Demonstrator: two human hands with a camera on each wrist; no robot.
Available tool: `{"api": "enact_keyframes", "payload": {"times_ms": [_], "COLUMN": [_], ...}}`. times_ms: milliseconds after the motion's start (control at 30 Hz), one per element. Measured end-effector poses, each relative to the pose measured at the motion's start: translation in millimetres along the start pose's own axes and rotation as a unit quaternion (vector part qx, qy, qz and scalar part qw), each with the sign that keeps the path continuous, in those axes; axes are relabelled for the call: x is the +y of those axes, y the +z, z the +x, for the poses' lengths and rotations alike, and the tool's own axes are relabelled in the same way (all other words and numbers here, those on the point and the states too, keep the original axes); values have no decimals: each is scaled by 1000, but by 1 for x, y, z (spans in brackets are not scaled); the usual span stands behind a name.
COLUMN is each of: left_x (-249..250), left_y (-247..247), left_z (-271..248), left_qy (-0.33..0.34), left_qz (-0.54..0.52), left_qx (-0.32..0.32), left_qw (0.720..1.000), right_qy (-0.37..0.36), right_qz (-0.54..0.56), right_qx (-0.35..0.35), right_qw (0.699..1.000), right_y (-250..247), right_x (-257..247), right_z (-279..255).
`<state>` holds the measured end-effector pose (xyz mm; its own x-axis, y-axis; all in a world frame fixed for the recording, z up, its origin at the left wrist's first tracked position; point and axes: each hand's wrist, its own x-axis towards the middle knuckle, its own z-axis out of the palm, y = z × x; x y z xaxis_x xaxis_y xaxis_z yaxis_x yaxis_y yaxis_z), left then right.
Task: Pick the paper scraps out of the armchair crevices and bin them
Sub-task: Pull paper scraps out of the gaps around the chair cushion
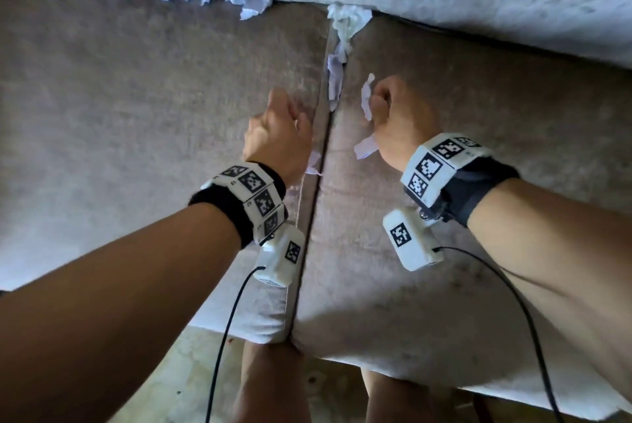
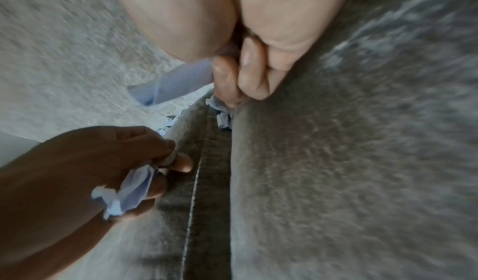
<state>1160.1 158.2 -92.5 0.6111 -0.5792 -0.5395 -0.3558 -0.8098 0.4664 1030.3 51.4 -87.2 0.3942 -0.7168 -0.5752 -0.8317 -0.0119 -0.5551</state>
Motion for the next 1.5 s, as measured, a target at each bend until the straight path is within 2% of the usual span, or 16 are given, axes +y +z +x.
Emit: {"api": "enact_keyframes", "payload": {"times_ms": [167, 233, 367, 600, 667, 767, 867, 1000, 1100, 1333, 1500], "left_x": [-23, -28, -35, -44, -47, -50, -53, -55, -56, -55, -55], "left_y": [-19, -25, -32, -33, -32, -33, -33, -31, -31, -33, -31], "left_z": [-6, -9, -13, -10, -7, -5, -4, -1, 0, 1, 0], "left_qy": [-23, -35, -48, -57, -45, -36, -25, -27, -30, -18, -19], "left_qz": [-20, -31, -59, -79, -88, -102, -108, -122, -123, -119, -104], "left_qx": [8, 11, 18, 2, 4, -4, -10, -28, -38, -34, -27], "left_qw": [999, 999, 997, 995, 995, 994, 994, 992, 991, 992, 994], "right_qy": [-42, -54, -26, -16, -11, -29, -46, -19, 5, 35, 20], "right_qz": [-5, -42, -143, -180, -171, -162, -120, -30, -63, -66, -47], "right_qx": [-12, -28, -26, -13, -4, 60, 94, 53, 45, 84, 77], "right_qw": [999, 997, 989, 984, 985, 985, 987, 998, 997, 994, 996], "right_y": [10, 12, 21, 30, 34, 38, 40, 48, 47, 46, 38], "right_x": [-33, -38, -43, -50, -51, -52, -54, -54, -55, -62, -58], "right_z": [7, 10, 20, 37, 40, 41, 38, 38, 45, 49, 49]}}
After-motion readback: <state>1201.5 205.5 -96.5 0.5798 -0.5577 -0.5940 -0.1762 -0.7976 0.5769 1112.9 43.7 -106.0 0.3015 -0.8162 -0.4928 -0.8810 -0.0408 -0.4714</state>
